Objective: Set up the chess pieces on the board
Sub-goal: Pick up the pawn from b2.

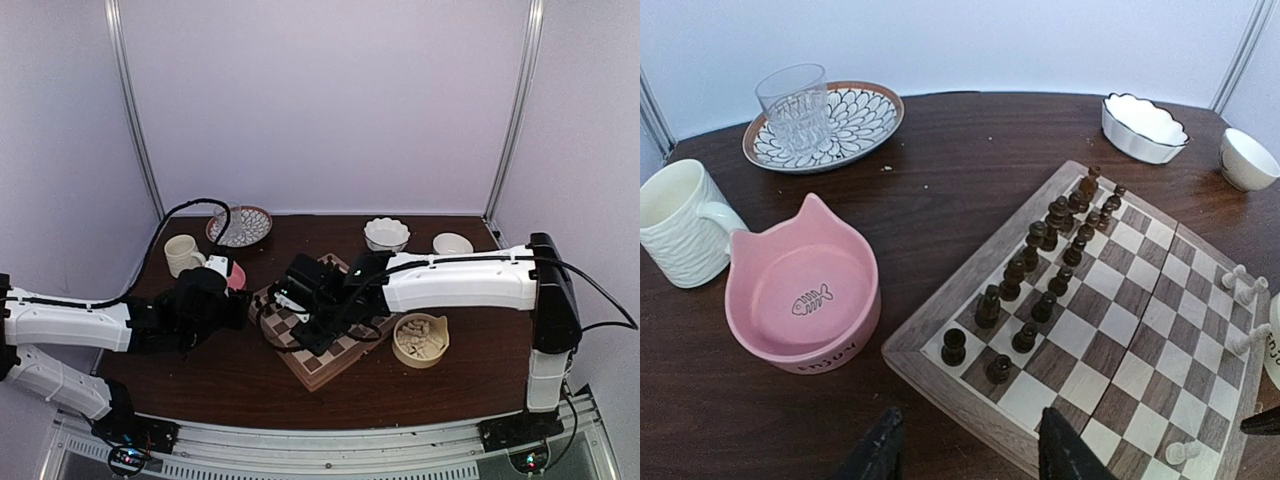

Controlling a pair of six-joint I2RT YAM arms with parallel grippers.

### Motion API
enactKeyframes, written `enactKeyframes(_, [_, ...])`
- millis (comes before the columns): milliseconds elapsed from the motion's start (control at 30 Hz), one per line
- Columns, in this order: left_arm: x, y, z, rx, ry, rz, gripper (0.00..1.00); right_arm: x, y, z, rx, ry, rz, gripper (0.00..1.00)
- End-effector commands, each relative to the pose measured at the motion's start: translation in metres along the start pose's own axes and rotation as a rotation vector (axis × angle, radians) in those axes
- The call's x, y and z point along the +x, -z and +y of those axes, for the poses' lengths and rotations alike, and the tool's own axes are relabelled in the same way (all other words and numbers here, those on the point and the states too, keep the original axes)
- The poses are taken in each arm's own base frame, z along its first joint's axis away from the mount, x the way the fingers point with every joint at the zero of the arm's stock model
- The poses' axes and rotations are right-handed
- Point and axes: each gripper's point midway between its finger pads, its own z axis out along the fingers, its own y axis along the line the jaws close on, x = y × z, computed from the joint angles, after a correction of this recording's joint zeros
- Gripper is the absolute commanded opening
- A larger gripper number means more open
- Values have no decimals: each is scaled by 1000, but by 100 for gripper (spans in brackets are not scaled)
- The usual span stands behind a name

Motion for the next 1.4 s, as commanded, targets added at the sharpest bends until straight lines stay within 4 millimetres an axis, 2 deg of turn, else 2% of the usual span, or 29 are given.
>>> enactKeyframes(0, [-15,4,4,-11,64,-66,46,11,-10,-6,-14,-48,100,45])
enactKeyframes(333, [-12,1,-2,8,53,-50,46,14,-32,-17,-22,-83,133,41])
enactKeyframes(733, [-13,1,-5,22,48,-46,46,17,-49,-13,-41,-81,155,35])
enactKeyframes(867, [-13,1,-5,24,46,-44,46,16,-53,-12,-40,-79,158,32])
enactKeyframes(967, [-12,1,-6,28,44,-42,46,17,-56,-13,-39,-77,163,24])
enactKeyframes(1167, [-12,0,-8,34,40,-37,46,14,-50,-14,-38,-71,156,9])
enactKeyframes(1367, [-11,-1,-10,39,31,-30,46,12,-30,-39,5,-88,115,4])
